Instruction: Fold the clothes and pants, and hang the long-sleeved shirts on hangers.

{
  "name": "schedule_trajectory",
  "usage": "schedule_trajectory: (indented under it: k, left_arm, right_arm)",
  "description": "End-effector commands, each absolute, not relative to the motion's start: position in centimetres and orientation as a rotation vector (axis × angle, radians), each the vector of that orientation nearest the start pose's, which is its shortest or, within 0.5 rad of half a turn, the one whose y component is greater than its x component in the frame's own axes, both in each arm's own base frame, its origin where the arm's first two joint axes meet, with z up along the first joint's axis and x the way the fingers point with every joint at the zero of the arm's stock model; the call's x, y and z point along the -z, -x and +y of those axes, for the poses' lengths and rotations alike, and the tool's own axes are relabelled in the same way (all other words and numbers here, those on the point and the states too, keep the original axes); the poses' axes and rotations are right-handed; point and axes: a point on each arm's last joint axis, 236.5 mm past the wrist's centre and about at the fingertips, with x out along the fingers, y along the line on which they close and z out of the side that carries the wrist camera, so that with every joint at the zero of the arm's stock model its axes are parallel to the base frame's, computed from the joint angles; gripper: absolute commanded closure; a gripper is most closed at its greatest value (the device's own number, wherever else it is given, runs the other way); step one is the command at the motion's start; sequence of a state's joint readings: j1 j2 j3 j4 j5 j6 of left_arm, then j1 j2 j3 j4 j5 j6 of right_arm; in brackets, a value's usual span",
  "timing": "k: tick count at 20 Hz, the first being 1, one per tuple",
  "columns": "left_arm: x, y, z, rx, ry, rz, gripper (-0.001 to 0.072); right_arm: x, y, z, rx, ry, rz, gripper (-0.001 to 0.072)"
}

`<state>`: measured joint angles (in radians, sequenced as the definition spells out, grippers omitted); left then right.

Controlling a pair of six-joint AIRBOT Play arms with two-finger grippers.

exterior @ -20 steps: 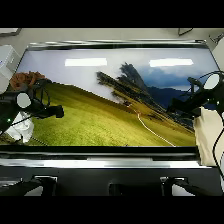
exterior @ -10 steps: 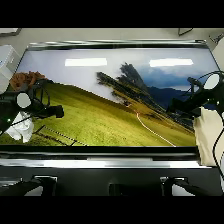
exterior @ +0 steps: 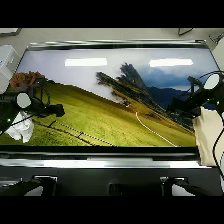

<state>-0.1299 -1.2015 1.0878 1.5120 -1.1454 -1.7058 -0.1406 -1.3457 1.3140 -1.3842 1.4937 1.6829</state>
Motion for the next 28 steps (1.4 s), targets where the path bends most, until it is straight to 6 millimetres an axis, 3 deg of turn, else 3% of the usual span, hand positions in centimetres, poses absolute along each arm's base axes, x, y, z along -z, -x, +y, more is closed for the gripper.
schedule_trajectory:
  k: [1,3,4,6,7,9,11,13,14,18,24,25,26,27,28]
  left_arm:
    - [-1.5,-36.7,-6.4,0.062,0.111,1.242,-0.0010]
    - [-1.9,-36.9,-5.9,0.069,0.074,1.232,-0.0011]
    - [-3.0,-37.8,-4.3,0.047,0.000,1.197,-0.0013]
    - [-6.5,-39.9,2.5,-0.145,-0.053,1.111,-0.0013]
    - [-7.9,-40.1,6.4,-0.266,0.026,1.083,-0.0013]
    - [-7.8,-37.7,14.0,-0.469,0.284,1.121,-0.0013]
    - [-5.0,-33.3,18.4,-0.587,0.505,1.228,-0.0013]
    - [-1.6,-30.5,20.0,-0.624,0.697,1.291,-0.0013]
    - [-0.4,-30.5,20.2,-0.598,0.738,1.280,-0.0013]
    - [2.2,-33.5,22.3,-0.607,0.741,1.107,-0.0013]
    - [7.8,-33.6,22.0,-0.559,0.717,1.231,-0.0003]
    - [8.1,-33.4,21.8,-0.556,0.724,1.247,0.0232]
    - [7.8,-33.3,21.7,-0.552,0.723,1.248,0.0619]
    - [6.7,-33.8,21.5,-0.526,0.697,1.222,0.0681]
    - [4.4,-34.7,21.8,-0.523,0.663,1.155,0.0681]
  right_arm:
    - [-2.5,-35.4,-0.6,0.061,-0.350,1.479,0.0041]
    - [-2.6,-36.5,-0.8,0.065,-0.350,1.431,0.0041]
    - [-2.7,-37.0,-0.8,0.066,-0.349,1.412,0.0041]
    - [-2.8,-37.9,-1.5,0.084,-0.330,1.370,0.0041]
    - [-2.7,-38.1,-2.1,0.099,-0.312,1.358,0.0041]
    - [-2.6,-38.2,-2.6,0.114,-0.293,1.354,0.0041]
    - [-2.6,-38.2,-2.6,0.115,-0.293,1.354,0.0041]
    - [-2.7,-38.4,-2.6,0.114,-0.295,1.346,0.0041]
    - [-2.7,-38.4,-2.6,0.114,-0.294,1.343,0.0041]
    - [-2.6,-38.0,-2.5,0.115,-0.297,1.361,0.0040]
    - [-2.2,-35.1,-2.0,0.152,-0.347,1.486,0.0040]
    - [-2.2,-34.7,-1.9,0.154,-0.349,1.504,0.0040]
    - [-2.2,-34.4,-1.9,0.154,-0.350,1.516,0.0040]
    - [-2.2,-34.1,-1.8,0.155,-0.353,1.530,0.0040]
    - [-2.2,-33.8,-1.7,0.154,-0.354,1.540,0.0040]
